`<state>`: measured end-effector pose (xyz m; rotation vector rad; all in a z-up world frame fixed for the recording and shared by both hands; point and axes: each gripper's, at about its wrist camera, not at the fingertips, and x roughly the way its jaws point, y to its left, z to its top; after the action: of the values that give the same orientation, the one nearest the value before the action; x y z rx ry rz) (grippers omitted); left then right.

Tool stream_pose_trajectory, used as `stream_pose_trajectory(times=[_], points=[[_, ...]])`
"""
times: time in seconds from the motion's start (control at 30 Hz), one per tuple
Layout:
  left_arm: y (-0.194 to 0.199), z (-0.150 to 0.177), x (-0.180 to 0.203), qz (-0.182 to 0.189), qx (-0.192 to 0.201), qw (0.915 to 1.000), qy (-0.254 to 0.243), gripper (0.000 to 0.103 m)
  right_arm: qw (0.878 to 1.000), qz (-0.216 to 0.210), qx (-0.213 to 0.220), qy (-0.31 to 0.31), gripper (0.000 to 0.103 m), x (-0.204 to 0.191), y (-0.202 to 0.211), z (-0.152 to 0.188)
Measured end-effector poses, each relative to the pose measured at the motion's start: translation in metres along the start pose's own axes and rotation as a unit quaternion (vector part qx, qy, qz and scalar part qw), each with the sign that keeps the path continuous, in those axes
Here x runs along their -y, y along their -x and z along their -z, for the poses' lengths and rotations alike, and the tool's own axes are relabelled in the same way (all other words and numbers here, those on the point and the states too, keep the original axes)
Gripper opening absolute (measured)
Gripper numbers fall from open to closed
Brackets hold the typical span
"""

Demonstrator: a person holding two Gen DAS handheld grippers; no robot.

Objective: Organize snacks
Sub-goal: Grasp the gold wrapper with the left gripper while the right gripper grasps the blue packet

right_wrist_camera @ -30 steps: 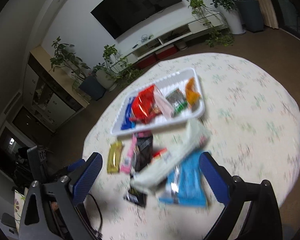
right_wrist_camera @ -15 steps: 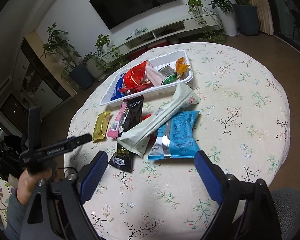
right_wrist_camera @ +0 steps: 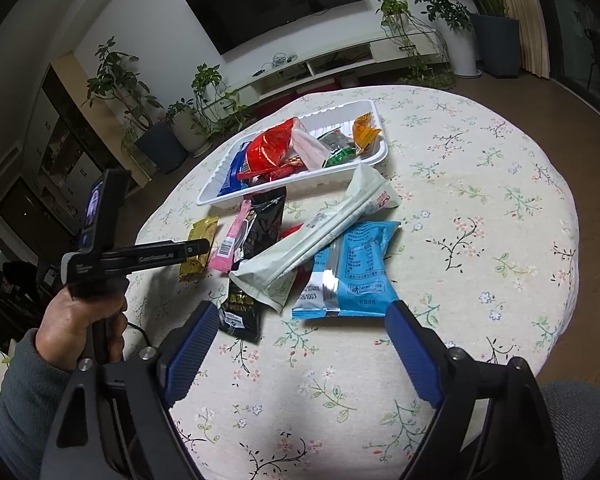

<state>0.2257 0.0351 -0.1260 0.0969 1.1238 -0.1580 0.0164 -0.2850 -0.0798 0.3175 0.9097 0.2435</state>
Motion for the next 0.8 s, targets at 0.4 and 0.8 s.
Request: stream_pose_trajectory(times=[0.4, 0.8], points=[[-0.008, -0.007, 0.007, 0.011, 0.002, 0.9995, -0.030, 0.033, 1.000, 0.002, -0.004, 0.002, 0.086, -0.002, -0.001, 0.000], [0.012, 0.024, 0.004, 0.054, 0.015, 0.9981, -0.026, 0.029, 0.999, 0.038, -0.024, 0.007, 0.076, 0.009, -0.004, -0.013]])
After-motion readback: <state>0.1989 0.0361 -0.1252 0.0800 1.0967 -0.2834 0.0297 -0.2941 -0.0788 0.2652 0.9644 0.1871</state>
